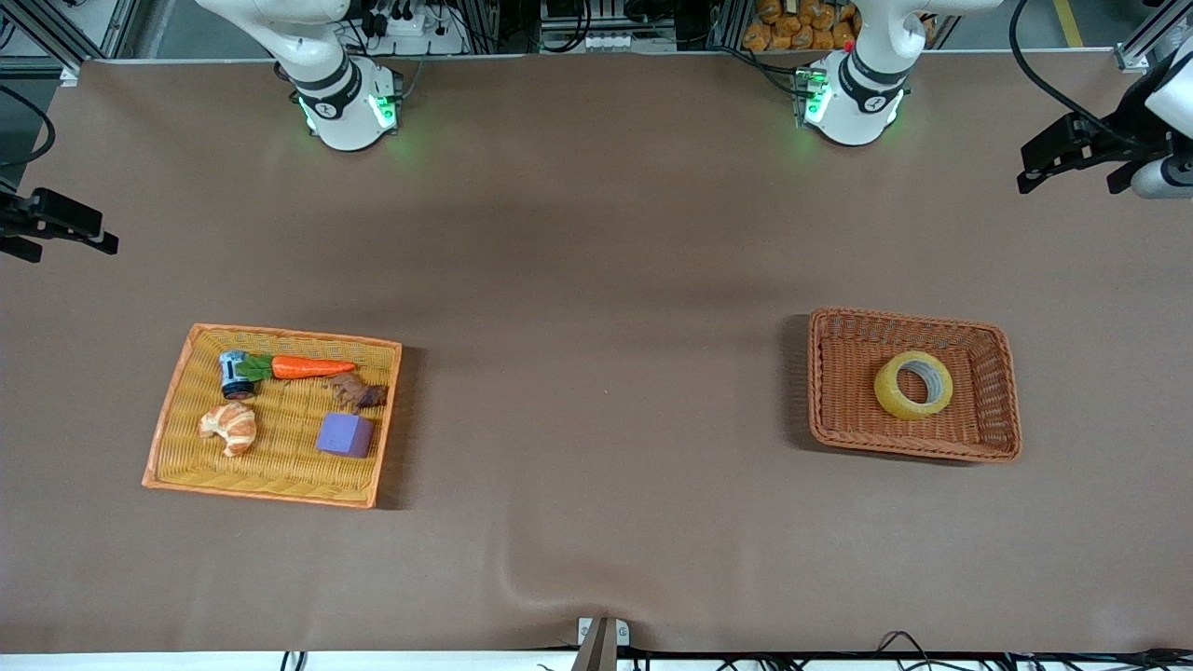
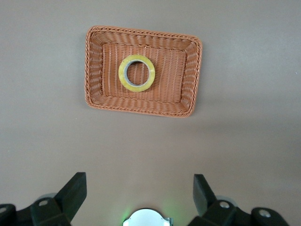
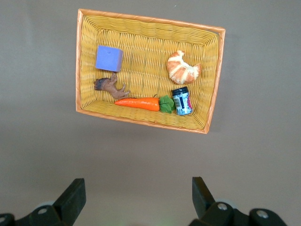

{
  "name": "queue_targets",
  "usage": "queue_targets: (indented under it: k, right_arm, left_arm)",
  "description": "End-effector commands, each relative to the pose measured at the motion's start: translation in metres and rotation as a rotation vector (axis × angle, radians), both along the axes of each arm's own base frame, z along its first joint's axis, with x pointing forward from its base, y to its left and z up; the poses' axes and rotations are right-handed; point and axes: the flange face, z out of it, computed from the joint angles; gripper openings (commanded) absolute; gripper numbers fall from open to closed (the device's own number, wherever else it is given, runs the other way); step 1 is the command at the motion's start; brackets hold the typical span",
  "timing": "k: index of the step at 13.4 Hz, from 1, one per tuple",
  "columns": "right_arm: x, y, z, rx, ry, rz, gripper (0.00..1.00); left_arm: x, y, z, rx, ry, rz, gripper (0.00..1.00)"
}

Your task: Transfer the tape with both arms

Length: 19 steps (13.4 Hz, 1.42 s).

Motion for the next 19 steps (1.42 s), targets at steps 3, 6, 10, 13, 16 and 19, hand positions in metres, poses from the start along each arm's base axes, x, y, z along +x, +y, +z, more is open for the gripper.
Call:
queue_targets:
  k: [3,6,10,13,16,19]
  right_arm:
    - [0.001,0.002,0.0,0.016,-0.007,0.013,1.0]
    - [0.001,0.001,0.0,0.015,-0.006,0.012,1.0]
    - [0.001,0.002,0.0,0.016,-0.006,0.012,1.0]
    - [0.001,0.002,0.0,0.016,-0.006,0.012,1.0]
    - [0.001,0.001,0.0,0.016,-0.006,0.01,1.0]
    - [0.001,0.001,0.0,0.016,-0.007,0.01,1.0]
  left_arm:
    - [-0.001,0.003,0.0,-0.006,0.002,0.027,1.0]
    - [0.004,0.004,-0.004,-0.016,0.007,0.029,1.0]
    - [0.014,0.001,-0.02,-0.007,0.036,0.036,1.0]
    - [0.017,0.007,-0.022,-0.011,0.027,0.066,1.0]
    - [0.017,0.006,-0.02,-0.013,0.019,0.063,1.0]
    - [0.018,0.005,-0.021,-0.007,0.02,0.059,1.0]
